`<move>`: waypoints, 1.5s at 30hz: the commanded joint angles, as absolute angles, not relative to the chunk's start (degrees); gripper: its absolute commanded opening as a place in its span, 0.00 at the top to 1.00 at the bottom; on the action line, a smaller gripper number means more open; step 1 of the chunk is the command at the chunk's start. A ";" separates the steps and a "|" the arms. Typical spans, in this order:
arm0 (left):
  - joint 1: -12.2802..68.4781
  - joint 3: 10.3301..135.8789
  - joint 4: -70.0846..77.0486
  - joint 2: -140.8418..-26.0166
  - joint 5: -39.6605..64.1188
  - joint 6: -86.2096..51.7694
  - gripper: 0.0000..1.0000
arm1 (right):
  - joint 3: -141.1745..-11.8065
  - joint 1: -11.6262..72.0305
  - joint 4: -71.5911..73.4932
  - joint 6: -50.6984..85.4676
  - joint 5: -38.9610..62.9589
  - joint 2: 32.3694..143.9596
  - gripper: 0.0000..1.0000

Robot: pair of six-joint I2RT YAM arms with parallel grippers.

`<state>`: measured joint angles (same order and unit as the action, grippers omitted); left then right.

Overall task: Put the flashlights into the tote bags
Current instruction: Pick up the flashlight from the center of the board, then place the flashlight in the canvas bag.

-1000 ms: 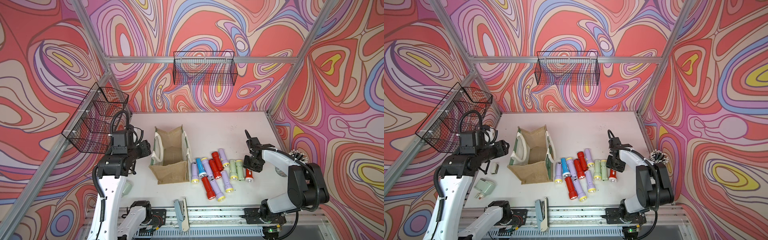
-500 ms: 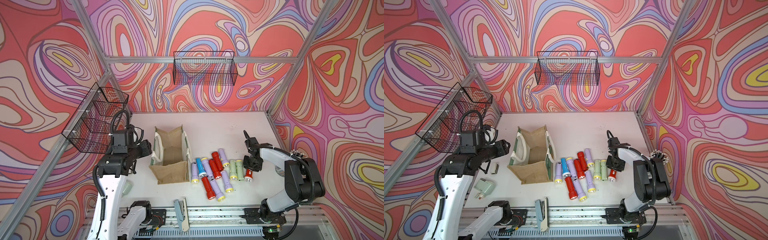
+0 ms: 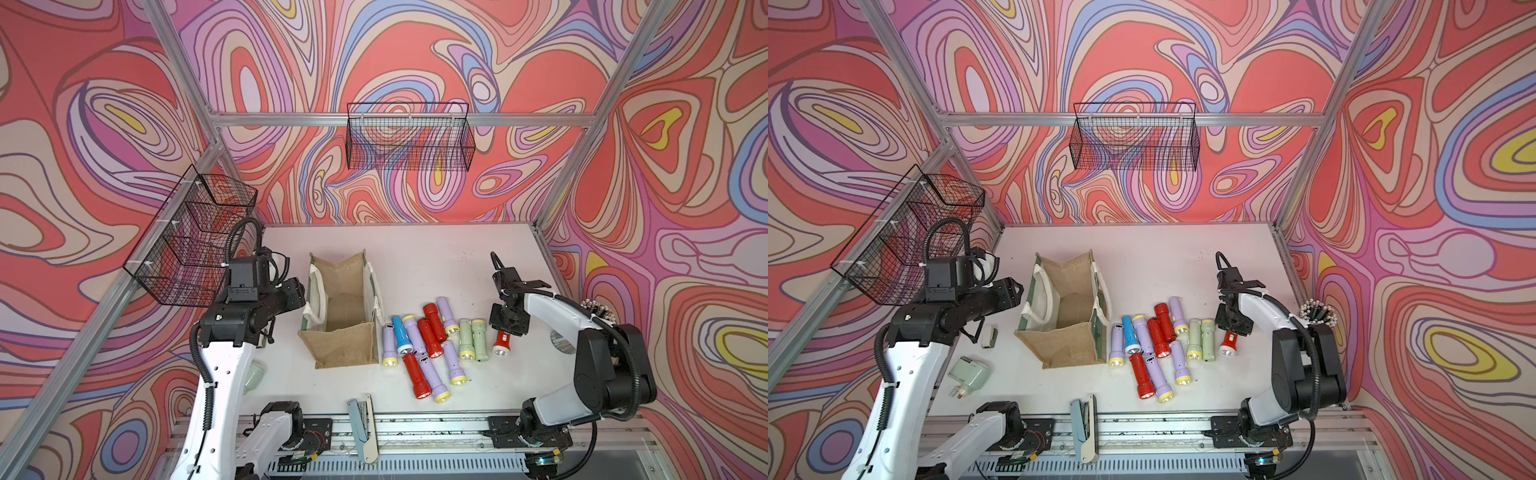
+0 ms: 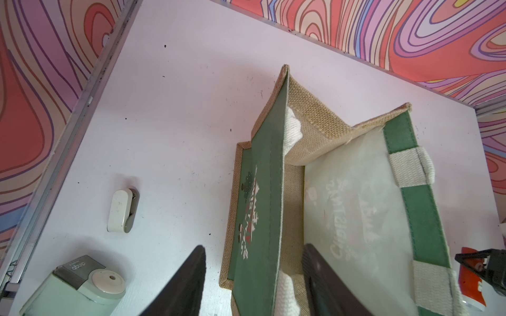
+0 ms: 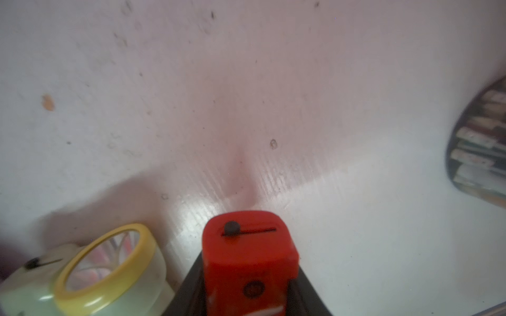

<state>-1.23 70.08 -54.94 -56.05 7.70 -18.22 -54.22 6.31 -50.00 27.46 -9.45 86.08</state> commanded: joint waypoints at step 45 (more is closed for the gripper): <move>-1.76 60.69 -44.01 -61.42 22.32 -20.54 1.00 | -108.26 47.73 -18.36 36.72 17.00 112.35 0.93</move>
